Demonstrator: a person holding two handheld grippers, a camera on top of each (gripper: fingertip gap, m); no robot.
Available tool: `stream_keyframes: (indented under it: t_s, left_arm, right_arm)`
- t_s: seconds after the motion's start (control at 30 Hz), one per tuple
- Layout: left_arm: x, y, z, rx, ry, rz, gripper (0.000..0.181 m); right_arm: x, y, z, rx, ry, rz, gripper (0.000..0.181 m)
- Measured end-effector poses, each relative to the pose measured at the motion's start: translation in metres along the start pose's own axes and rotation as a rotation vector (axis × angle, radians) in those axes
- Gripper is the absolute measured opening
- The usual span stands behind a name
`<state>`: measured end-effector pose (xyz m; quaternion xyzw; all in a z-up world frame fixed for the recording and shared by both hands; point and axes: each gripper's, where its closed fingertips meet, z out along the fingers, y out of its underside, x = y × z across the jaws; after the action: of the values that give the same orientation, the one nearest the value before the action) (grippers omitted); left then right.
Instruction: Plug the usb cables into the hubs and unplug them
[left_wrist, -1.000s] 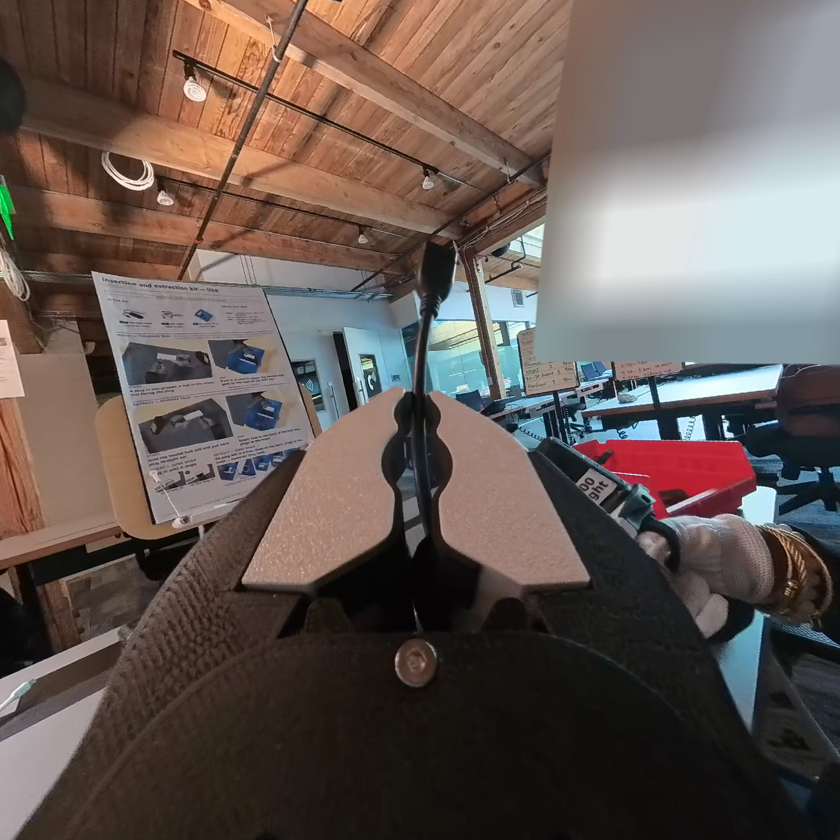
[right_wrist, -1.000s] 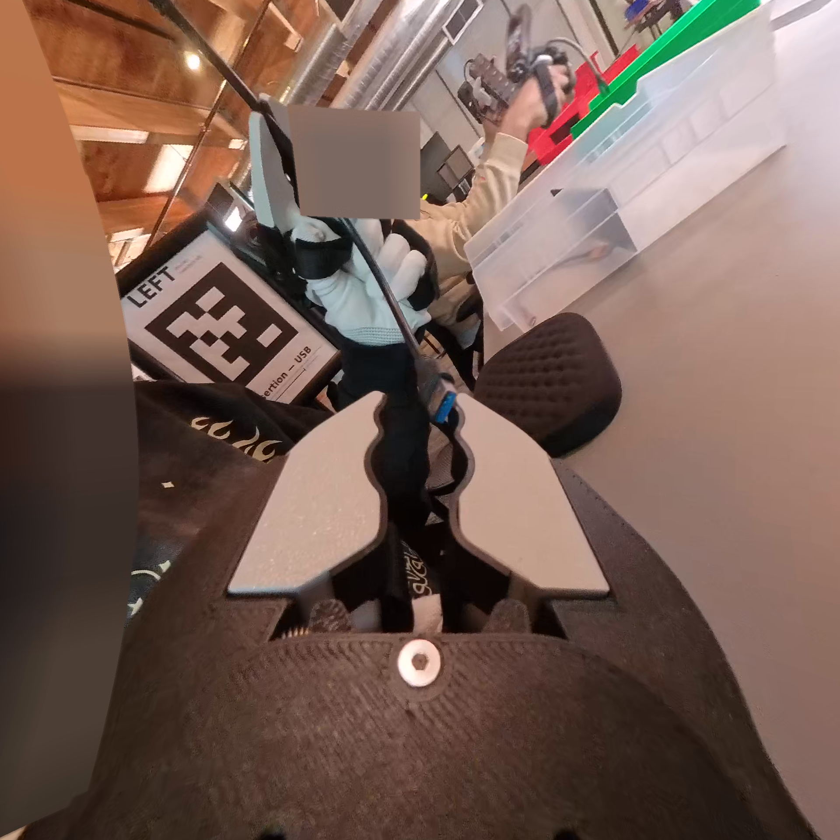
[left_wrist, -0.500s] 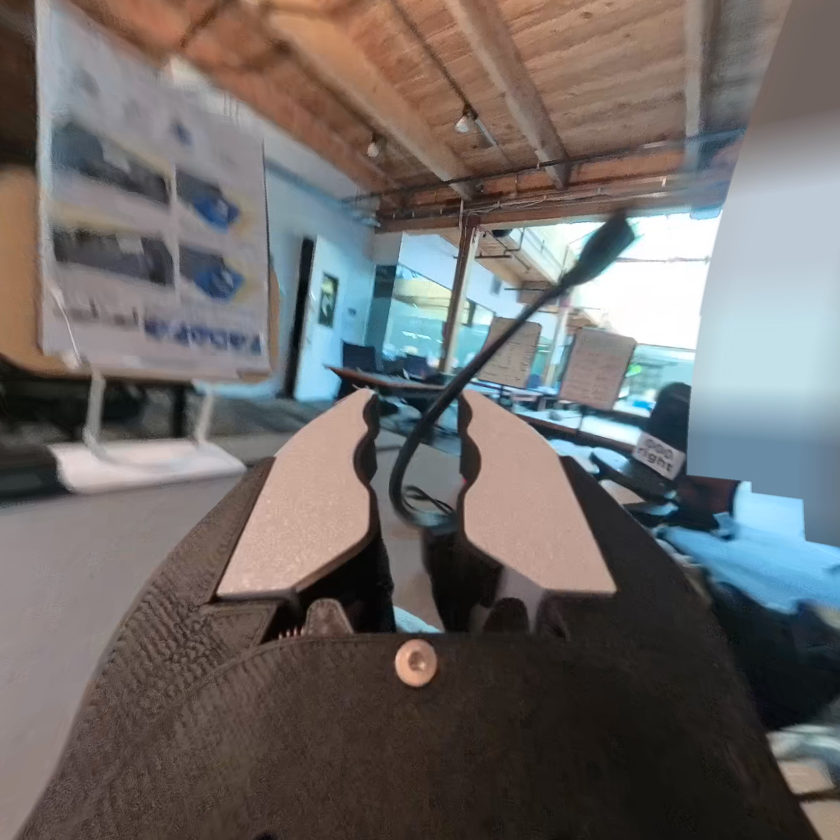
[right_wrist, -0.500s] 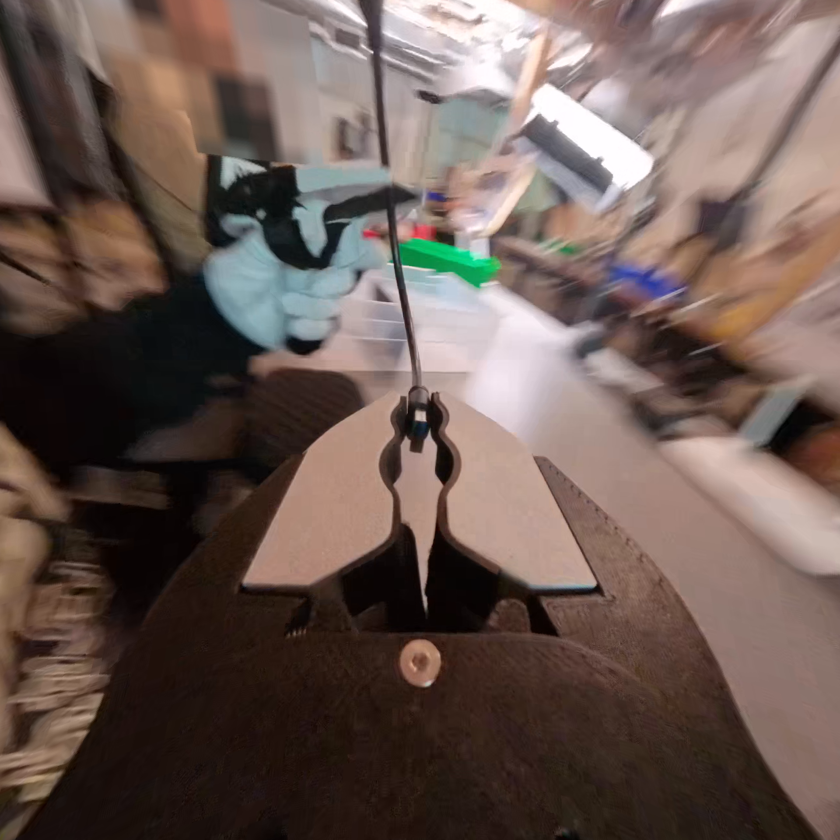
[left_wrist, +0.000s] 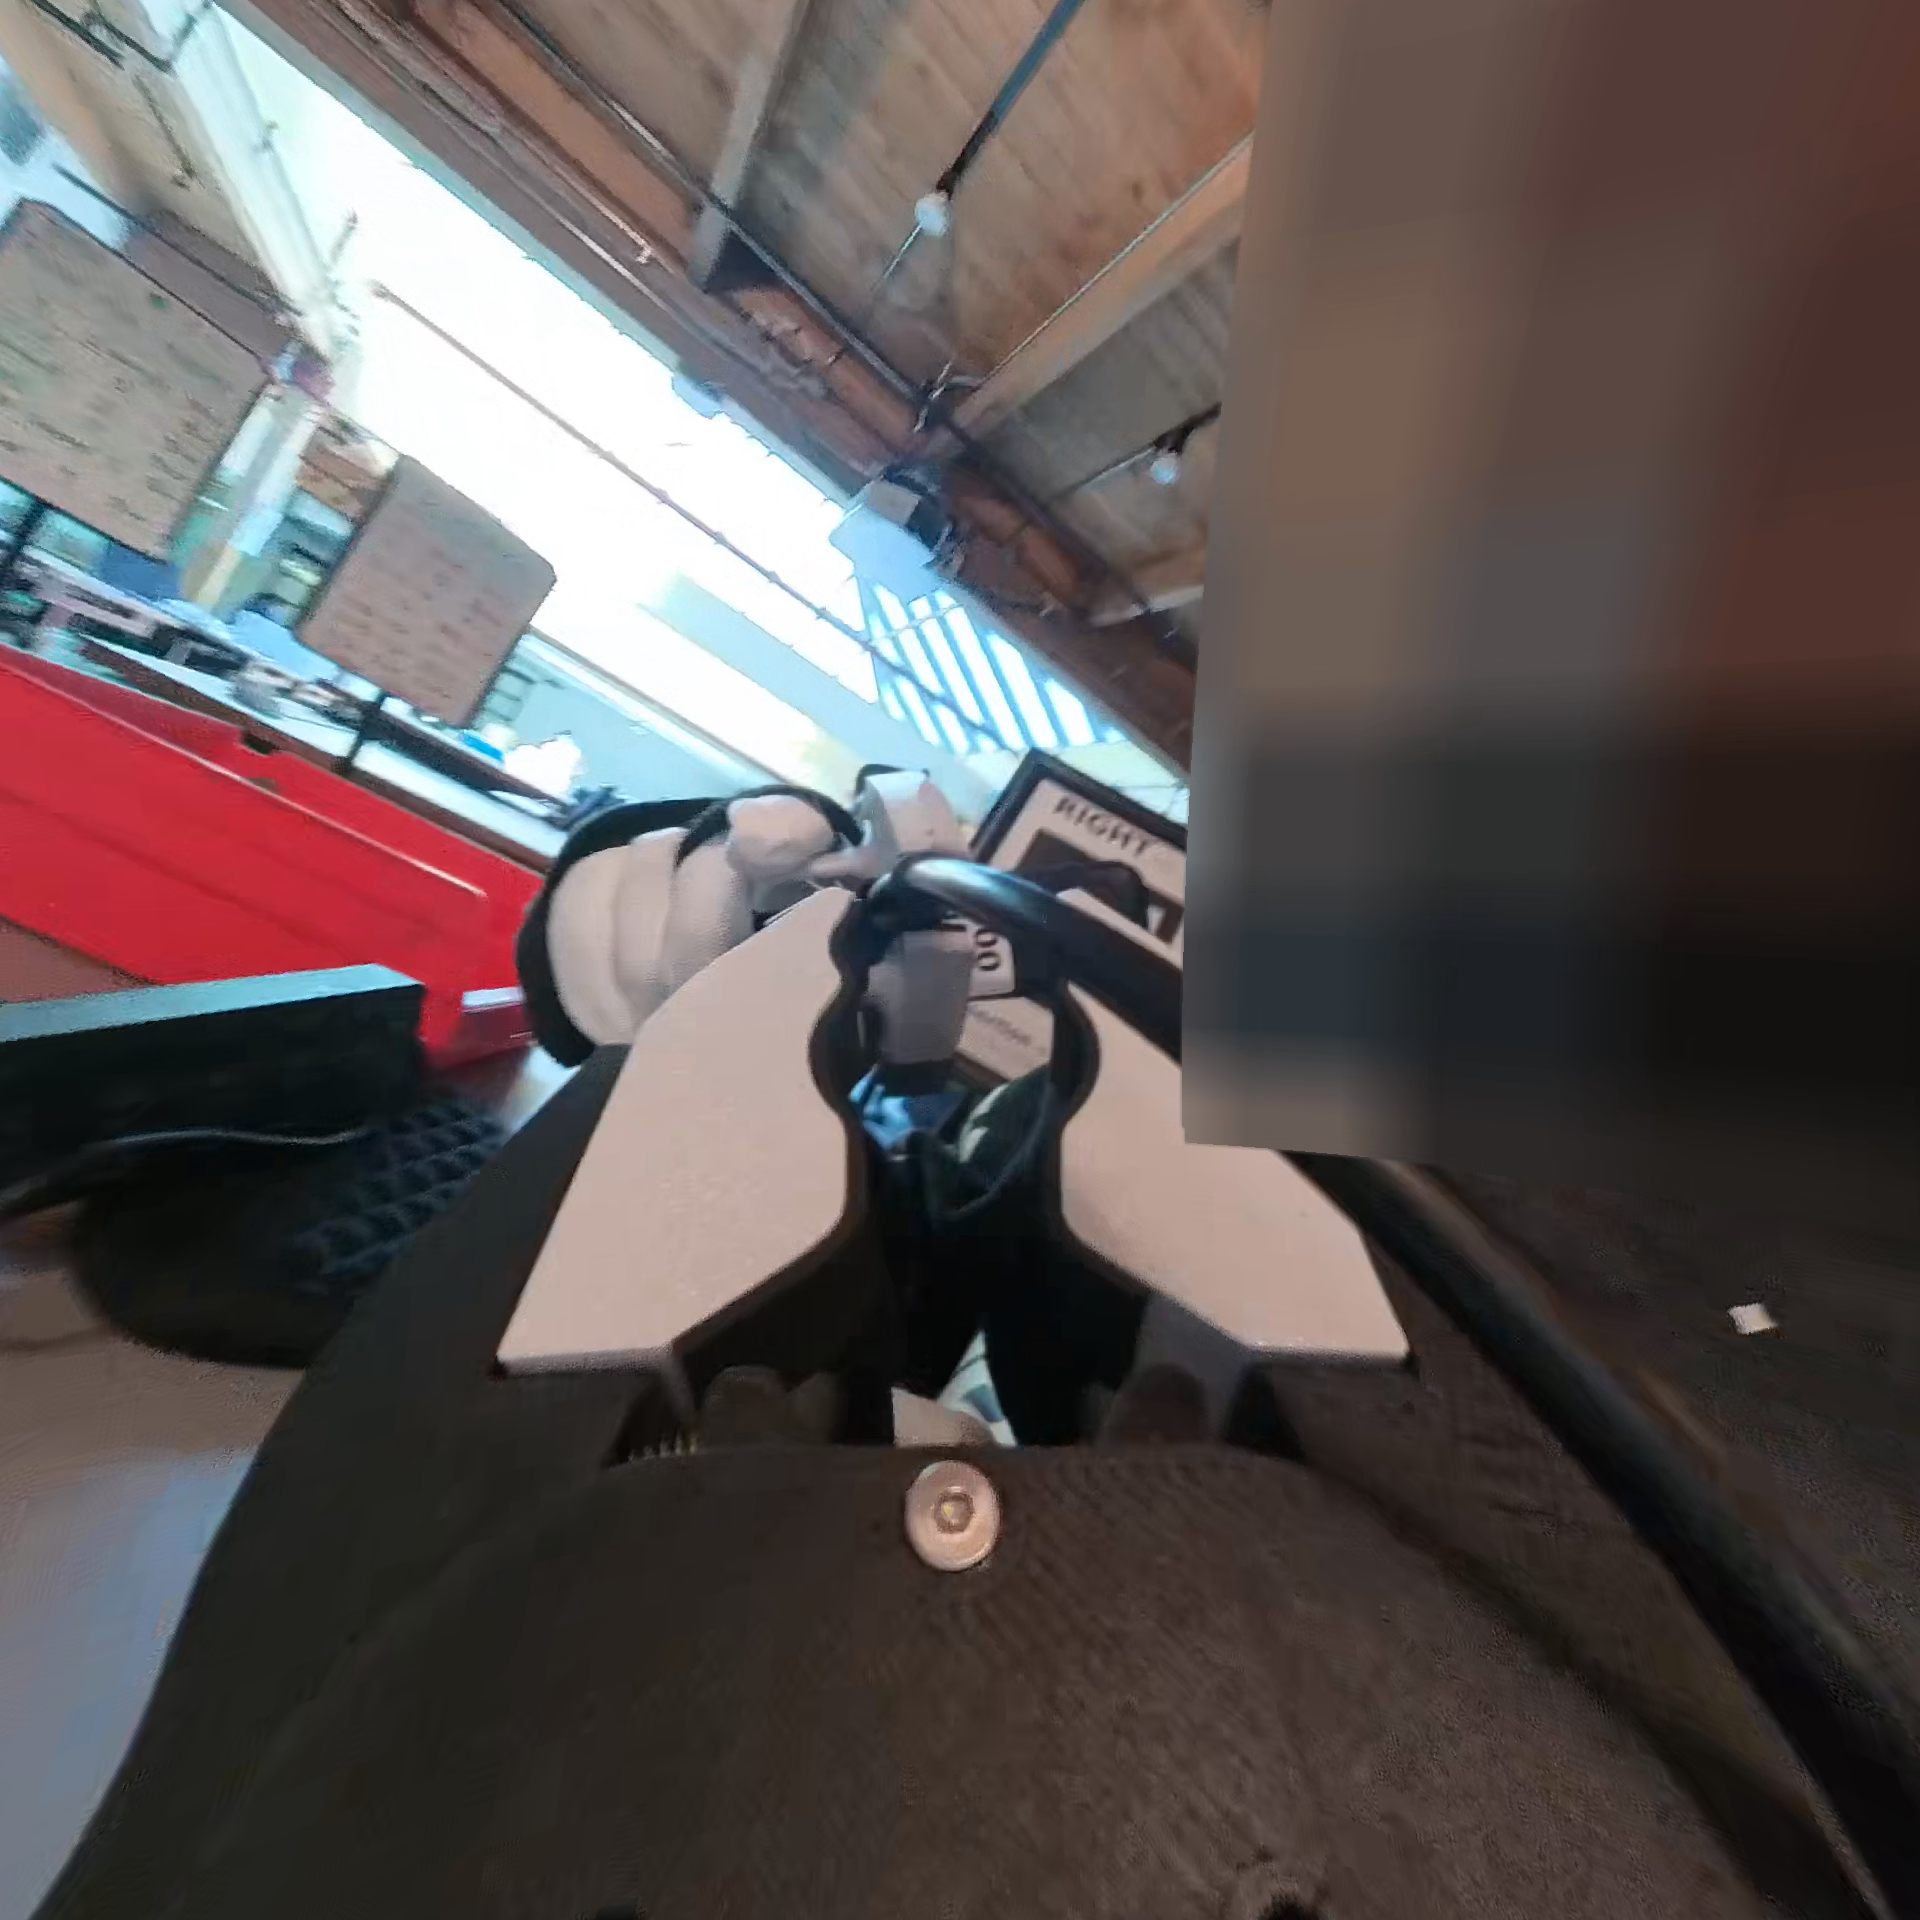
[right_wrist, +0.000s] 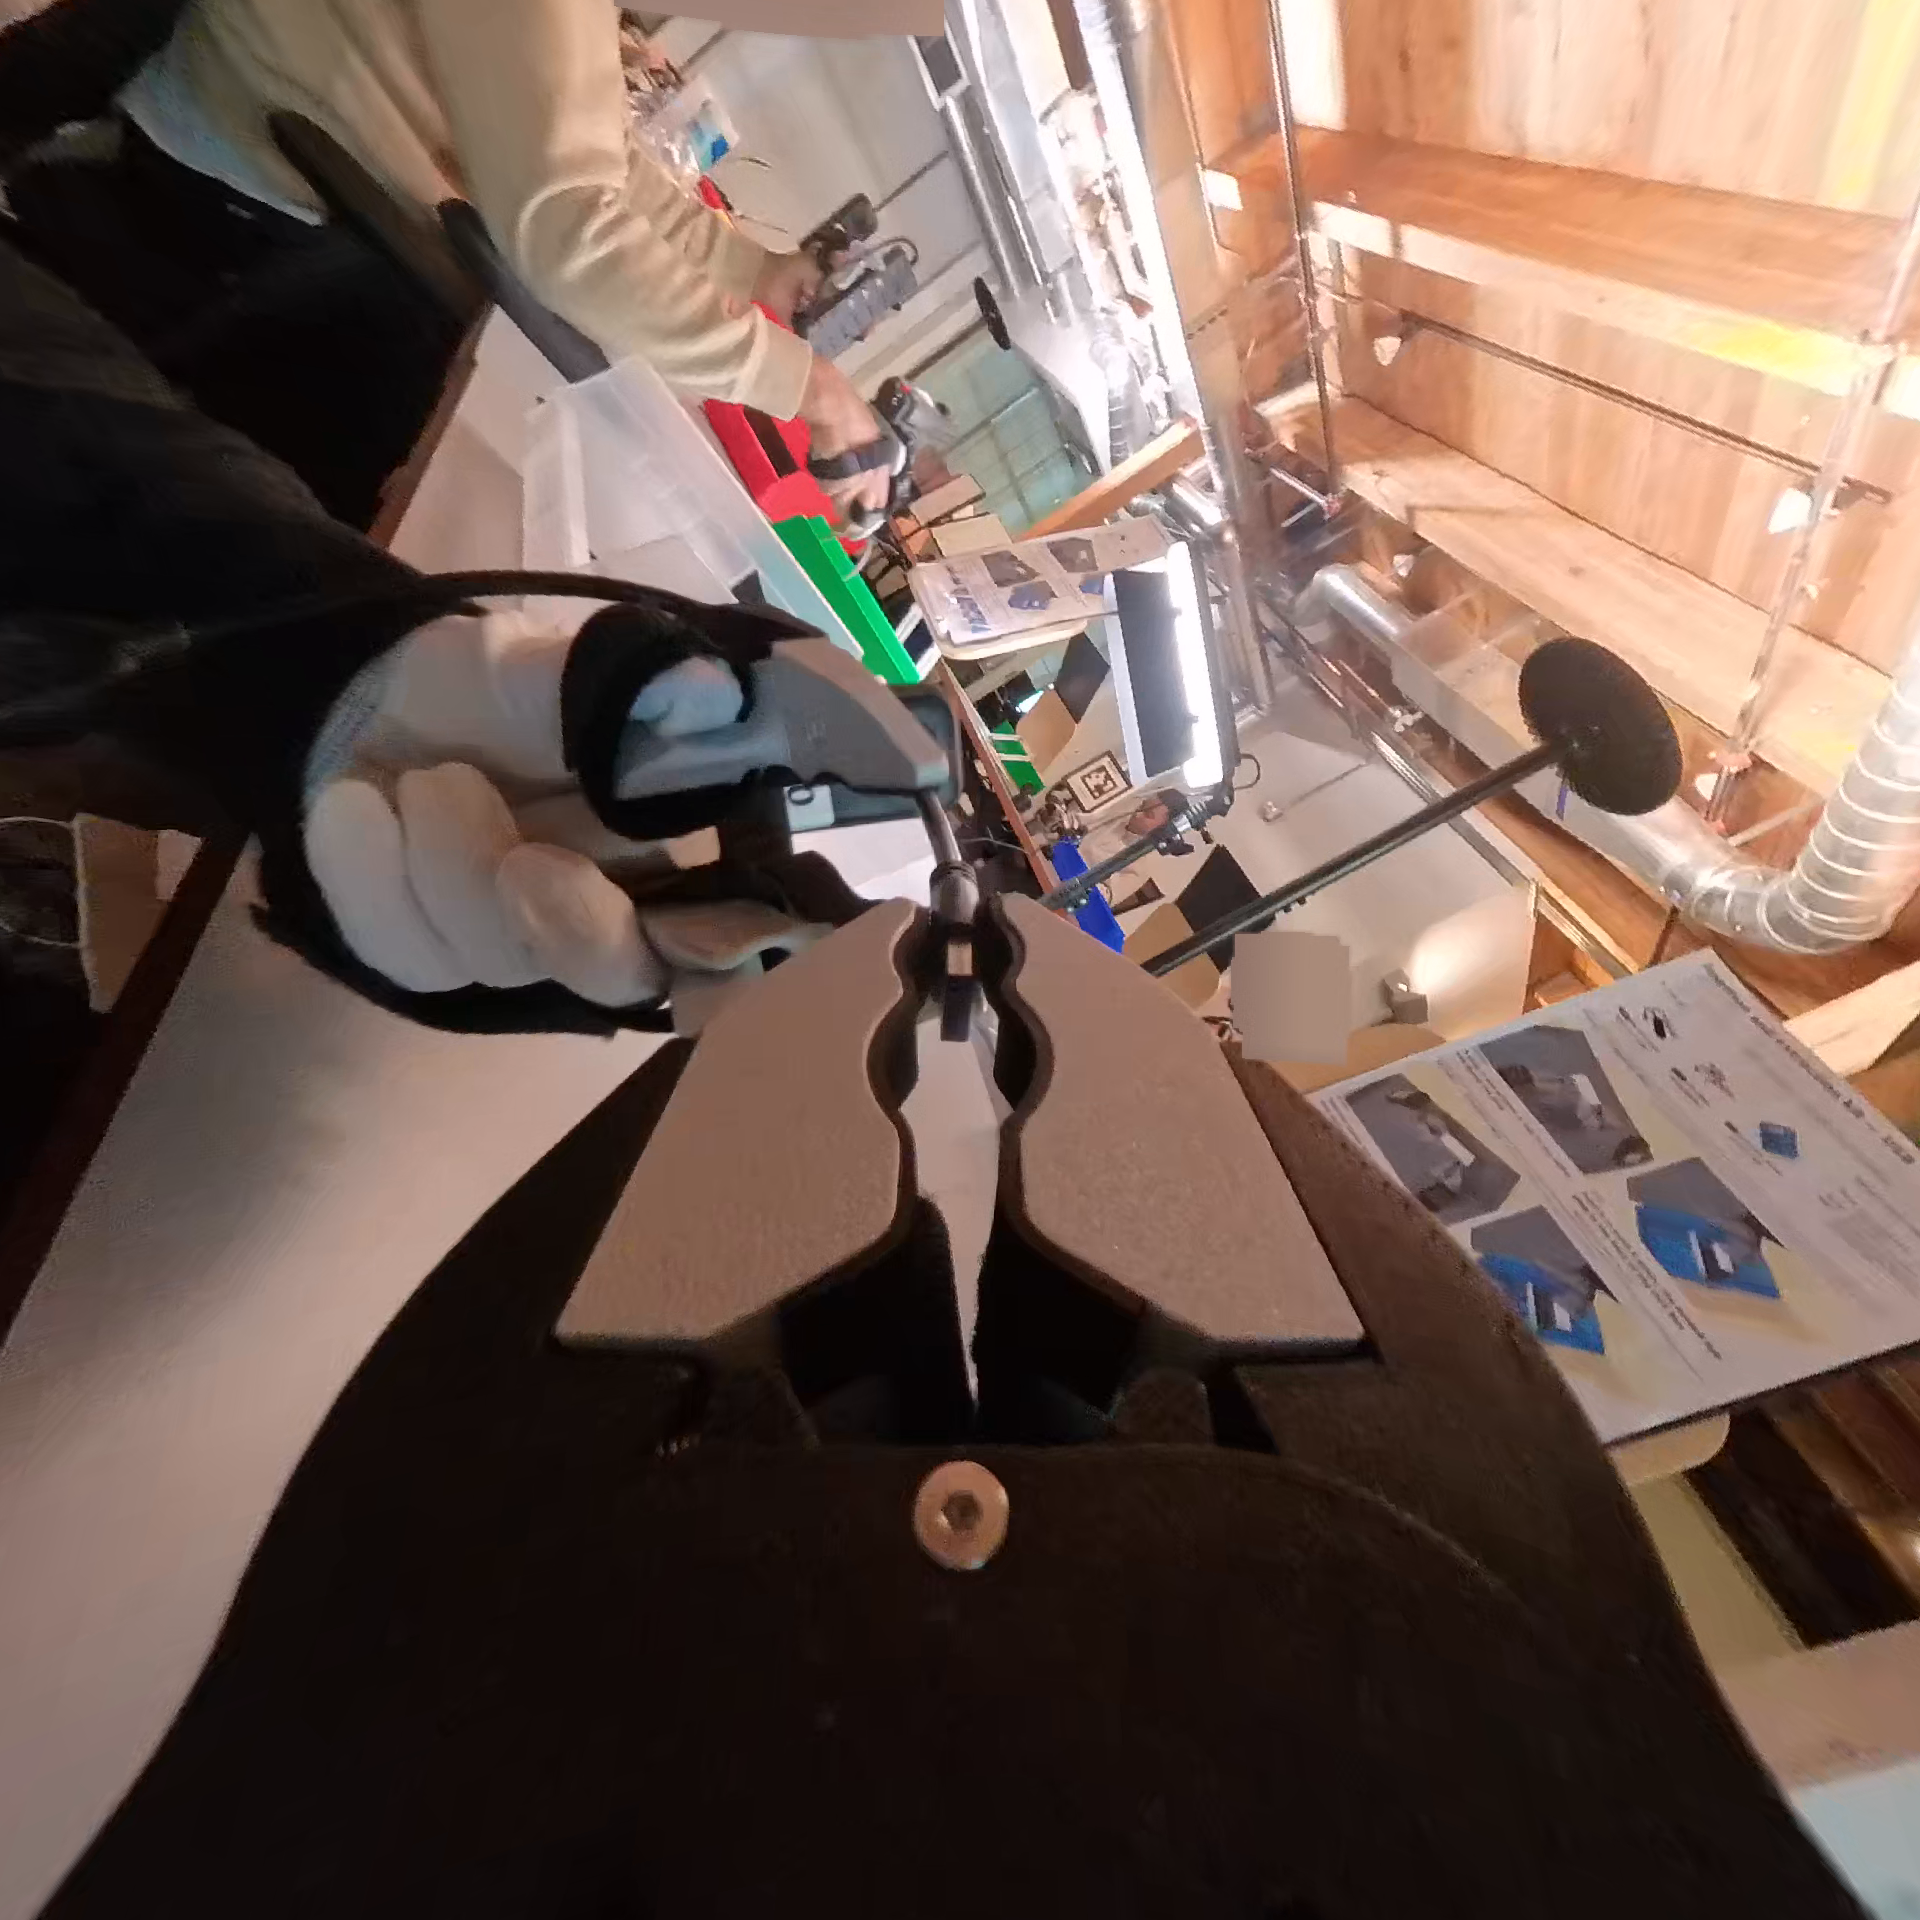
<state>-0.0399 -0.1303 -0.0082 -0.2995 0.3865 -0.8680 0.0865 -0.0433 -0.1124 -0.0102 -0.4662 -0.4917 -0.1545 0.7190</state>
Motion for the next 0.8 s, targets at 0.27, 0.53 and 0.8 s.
stream_keyframes:
  t_s: [0.27, 0.53, 0.8]
  left_arm:
    - [0.004, -0.001, -0.006, -0.051, -0.039, 0.067, 0.021]
    - [0.003, 0.005, -0.003, -0.085, -0.059, 0.156, 0.016]
    - [0.045, -0.024, -0.018, 0.138, 0.101, 0.423, 0.015]
  right_arm:
    - [-0.009, -0.009, 0.000, 0.045, -0.062, -0.008, 0.009]
    - [-0.011, -0.010, 0.000, 0.030, -0.081, -0.048, 0.009]
    - [0.013, -0.031, -0.016, 0.190, -0.088, 0.274, 0.025]
